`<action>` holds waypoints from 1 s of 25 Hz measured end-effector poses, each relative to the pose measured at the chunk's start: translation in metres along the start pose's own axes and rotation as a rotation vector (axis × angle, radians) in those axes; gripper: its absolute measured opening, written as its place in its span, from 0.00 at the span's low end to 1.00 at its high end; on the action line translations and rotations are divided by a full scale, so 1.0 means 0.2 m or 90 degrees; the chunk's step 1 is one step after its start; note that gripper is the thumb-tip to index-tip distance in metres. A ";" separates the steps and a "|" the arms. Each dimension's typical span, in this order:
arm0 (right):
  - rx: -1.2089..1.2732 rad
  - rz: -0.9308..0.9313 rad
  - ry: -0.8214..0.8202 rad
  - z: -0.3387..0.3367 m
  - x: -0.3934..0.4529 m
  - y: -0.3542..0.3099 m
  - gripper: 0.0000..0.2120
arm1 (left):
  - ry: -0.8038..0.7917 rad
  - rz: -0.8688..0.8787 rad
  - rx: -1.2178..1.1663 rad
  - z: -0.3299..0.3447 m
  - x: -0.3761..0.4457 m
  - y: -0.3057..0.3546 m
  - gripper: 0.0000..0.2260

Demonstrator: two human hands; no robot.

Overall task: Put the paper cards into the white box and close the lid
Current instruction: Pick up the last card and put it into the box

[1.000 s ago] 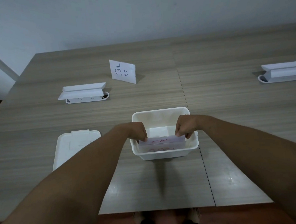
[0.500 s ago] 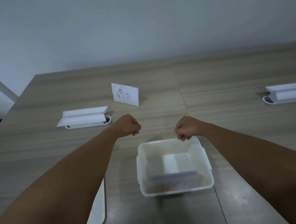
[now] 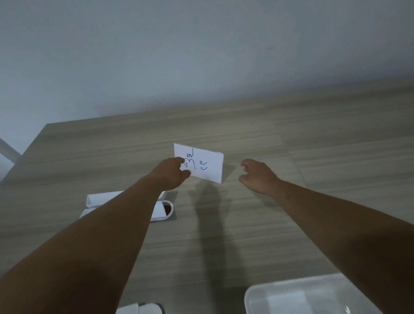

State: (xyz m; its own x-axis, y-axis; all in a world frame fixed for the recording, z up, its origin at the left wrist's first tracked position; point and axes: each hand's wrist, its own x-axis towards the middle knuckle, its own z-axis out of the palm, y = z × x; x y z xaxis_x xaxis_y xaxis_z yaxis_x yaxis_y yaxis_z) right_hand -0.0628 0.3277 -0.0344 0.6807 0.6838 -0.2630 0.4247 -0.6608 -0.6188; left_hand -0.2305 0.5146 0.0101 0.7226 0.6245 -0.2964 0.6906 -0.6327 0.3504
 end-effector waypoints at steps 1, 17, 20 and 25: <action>0.003 -0.005 0.009 0.04 0.07 -0.04 0.28 | 0.001 0.003 0.007 0.01 0.04 -0.03 0.27; -0.033 -0.154 0.251 0.20 0.26 -0.03 0.09 | 0.117 0.034 0.085 0.20 0.18 -0.12 0.38; -0.051 -0.218 0.270 0.11 0.10 0.06 0.09 | 0.125 0.017 0.065 0.19 0.10 -0.06 0.40; 0.061 -0.241 0.220 -0.19 -0.19 0.16 0.08 | 0.152 0.067 -0.075 0.18 -0.07 0.14 0.21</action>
State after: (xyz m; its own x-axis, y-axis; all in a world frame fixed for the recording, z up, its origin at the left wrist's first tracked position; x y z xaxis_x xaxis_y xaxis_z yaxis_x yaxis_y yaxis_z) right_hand -0.0518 0.2692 -0.0164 0.6539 0.7170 0.2414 0.6339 -0.3450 -0.6922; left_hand -0.2213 0.4721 -0.0077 0.7526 0.6572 -0.0406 0.5936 -0.6506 0.4737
